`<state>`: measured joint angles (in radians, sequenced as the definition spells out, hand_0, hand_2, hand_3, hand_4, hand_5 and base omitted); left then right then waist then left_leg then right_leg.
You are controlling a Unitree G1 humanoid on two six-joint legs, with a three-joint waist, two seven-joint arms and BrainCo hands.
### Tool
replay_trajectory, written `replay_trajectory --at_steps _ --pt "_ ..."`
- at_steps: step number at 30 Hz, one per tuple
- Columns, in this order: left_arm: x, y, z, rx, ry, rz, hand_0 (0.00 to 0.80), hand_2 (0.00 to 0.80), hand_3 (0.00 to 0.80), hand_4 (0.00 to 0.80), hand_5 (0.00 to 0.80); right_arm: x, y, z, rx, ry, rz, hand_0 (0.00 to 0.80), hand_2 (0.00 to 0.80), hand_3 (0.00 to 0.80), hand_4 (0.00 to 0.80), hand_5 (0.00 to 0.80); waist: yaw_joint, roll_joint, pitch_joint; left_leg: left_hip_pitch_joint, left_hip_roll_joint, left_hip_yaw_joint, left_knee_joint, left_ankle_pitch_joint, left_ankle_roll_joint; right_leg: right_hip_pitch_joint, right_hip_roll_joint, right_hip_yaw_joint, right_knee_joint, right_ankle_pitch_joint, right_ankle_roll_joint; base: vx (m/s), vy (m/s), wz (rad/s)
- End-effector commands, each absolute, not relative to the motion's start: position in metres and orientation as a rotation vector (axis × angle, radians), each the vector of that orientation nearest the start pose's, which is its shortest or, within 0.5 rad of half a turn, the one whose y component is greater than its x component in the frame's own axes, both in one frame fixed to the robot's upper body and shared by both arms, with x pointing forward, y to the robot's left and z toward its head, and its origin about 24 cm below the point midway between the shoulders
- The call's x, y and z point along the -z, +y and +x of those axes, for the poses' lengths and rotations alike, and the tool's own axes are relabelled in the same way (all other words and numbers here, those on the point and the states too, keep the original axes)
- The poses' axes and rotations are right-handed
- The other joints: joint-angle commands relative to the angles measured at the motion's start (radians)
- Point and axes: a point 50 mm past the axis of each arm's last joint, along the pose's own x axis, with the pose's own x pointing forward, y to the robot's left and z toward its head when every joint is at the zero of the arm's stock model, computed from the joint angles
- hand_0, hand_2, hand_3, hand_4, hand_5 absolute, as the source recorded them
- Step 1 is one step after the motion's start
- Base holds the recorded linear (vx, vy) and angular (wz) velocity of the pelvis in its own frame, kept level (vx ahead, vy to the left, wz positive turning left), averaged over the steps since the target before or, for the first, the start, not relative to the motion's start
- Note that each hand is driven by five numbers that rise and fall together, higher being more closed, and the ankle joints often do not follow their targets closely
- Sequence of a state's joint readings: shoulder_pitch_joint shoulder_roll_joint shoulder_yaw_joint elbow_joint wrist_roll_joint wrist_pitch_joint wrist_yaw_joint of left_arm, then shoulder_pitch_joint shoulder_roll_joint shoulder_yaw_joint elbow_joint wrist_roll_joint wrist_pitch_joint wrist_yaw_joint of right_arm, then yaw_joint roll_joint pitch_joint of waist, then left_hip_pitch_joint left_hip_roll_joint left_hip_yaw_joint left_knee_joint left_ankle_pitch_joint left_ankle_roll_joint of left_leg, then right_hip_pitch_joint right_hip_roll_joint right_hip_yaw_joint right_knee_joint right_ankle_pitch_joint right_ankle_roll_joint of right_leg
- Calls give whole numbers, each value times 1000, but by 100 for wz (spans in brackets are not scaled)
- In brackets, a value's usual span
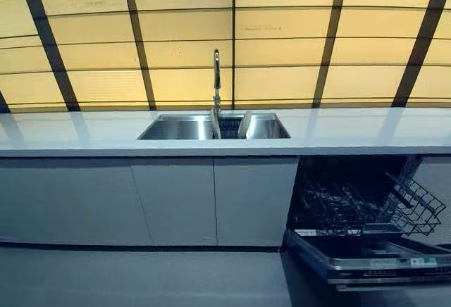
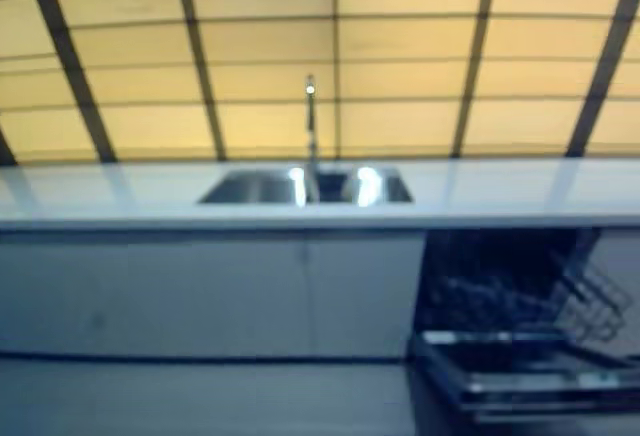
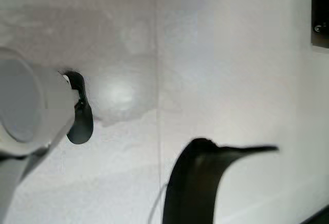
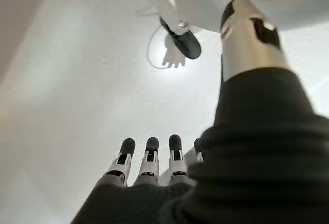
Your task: Take plates into dishwasher
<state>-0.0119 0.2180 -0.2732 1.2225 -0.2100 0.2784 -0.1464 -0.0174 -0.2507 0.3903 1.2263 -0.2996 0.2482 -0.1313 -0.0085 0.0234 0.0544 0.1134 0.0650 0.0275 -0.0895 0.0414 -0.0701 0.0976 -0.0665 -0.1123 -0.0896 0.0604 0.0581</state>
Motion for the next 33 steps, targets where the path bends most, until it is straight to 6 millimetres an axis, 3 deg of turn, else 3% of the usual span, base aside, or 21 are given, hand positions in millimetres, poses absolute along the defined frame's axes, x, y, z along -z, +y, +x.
replay_trajectory --at_steps 1,4,15,20,22,26,28,33 --pt "167 217 81 24 1493 96 0 0 0 0 0 157 -246 100 -139 1385 -862 0 0 0 0 0 28 -30 41 -1 -150 0 16 -69 115 -7 69 -30 53 -68 -6 15 -16 4" --pt "167 214 87 39 1455 48 0 0 0 0 0 158 -245 100 -137 1374 -845 0 0 0 0 0 34 -33 46 -9 -152 -8 23 -70 117 -13 68 -30 59 -71 -8 4 -40 4" --pt "162 216 106 76 1390 119 0 0 0 0 0 150 -248 124 -102 1325 -801 0 0 0 0 0 38 -31 86 -47 -148 -20 72 -75 121 -47 68 -36 97 -80 -22 -30 -43 6" --pt "160 217 111 95 1384 145 0 0 0 0 0 148 -230 139 -133 1215 -502 0 0 0 0 0 28 -26 100 -49 -145 -27 76 -71 114 -46 70 -40 100 -83 -27 -7 -20 5" --pt "160 216 110 100 1392 148 0 0 0 0 0 150 -224 134 -105 1252 -276 0 0 0 0 0 22 -24 98 -47 -145 -27 69 -67 110 -44 71 -40 94 -83 -29 0 0 0" --pt "161 215 106 102 1397 141 0 0 0 0 0 153 -216 128 -96 1250 -50 0 0 0 0 0 16 -22 93 -42 -145 -24 63 -65 106 -36 73 -40 85 -85 -30 0 0 0" --pt "163 212 100 102 1408 128 0 0 0 0 0 158 -209 113 -81 1308 135 0 0 0 0 0 8 -16 86 -39 -144 -17 58 -63 100 -30 75 -38 76 -87 -30 33 25 0" --pt "166 208 94 113 1416 123 0 0 0 0 0 161 -205 97 -179 1356 218 0 0 0 0 0 4 -6 85 -32 -143 -10 50 -59 93 -20 73 -43 68 -90 -31 4 13 0"
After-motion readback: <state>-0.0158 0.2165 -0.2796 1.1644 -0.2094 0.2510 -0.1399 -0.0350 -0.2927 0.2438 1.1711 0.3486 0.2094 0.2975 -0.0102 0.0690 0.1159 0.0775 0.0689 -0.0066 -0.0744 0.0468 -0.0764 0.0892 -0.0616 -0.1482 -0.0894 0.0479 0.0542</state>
